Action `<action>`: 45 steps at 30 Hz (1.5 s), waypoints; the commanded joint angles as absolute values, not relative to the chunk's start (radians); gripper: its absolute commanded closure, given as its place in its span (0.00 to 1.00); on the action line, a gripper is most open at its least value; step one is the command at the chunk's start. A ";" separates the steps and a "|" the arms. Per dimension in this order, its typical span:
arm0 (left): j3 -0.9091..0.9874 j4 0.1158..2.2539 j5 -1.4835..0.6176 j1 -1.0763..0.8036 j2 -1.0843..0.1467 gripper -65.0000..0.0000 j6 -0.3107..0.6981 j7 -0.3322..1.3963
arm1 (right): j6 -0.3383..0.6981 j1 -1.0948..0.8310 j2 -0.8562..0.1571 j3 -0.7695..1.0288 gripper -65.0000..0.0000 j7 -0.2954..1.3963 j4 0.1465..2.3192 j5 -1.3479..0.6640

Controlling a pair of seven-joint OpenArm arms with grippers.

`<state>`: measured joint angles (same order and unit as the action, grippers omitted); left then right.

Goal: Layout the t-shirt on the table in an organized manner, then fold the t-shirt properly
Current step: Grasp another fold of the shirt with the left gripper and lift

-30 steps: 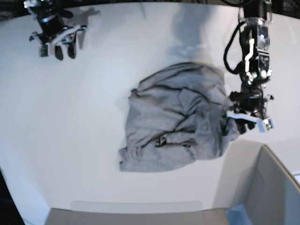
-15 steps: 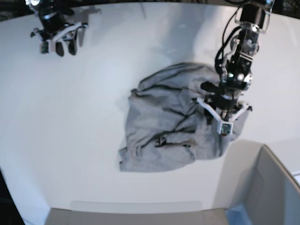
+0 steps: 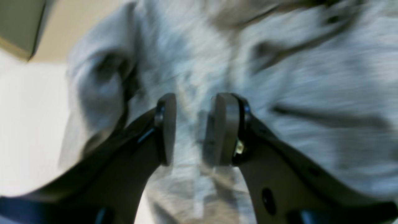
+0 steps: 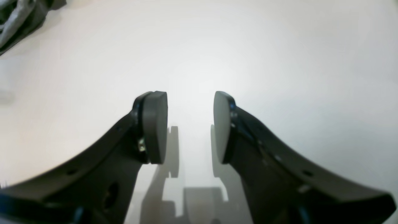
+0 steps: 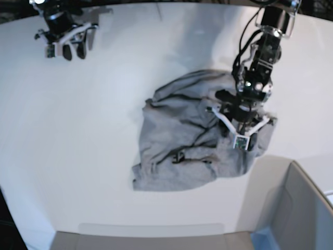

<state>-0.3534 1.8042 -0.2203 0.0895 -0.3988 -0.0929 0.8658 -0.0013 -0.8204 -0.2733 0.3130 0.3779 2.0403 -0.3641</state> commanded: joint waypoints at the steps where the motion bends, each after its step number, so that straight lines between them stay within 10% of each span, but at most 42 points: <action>1: -0.351 1.833 -0.211 0.107 -0.407 0.65 -0.099 0.848 | -0.001 -0.829 -0.280 0.318 0.62 0.354 2.057 -0.366; 31: -0.440 1.661 -0.205 0.197 -0.360 0.58 -0.101 0.920 | -0.001 -0.828 -0.252 0.320 0.62 0.354 2.057 -0.366; 38: -0.438 1.521 -0.202 0.251 -0.314 0.99 -0.101 0.809 | -0.001 -0.828 -0.252 0.321 0.62 0.354 2.057 -0.366; 45: -0.415 1.644 -0.205 0.318 -0.312 1.00 -0.107 0.811 | -0.001 -0.826 -0.252 0.323 0.62 0.354 2.057 -0.366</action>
<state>-0.4240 1.6165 -0.2092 0.2928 -0.3138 -0.1059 0.8364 -0.0021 -0.8181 -0.2459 0.3161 0.3779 2.0403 -0.3637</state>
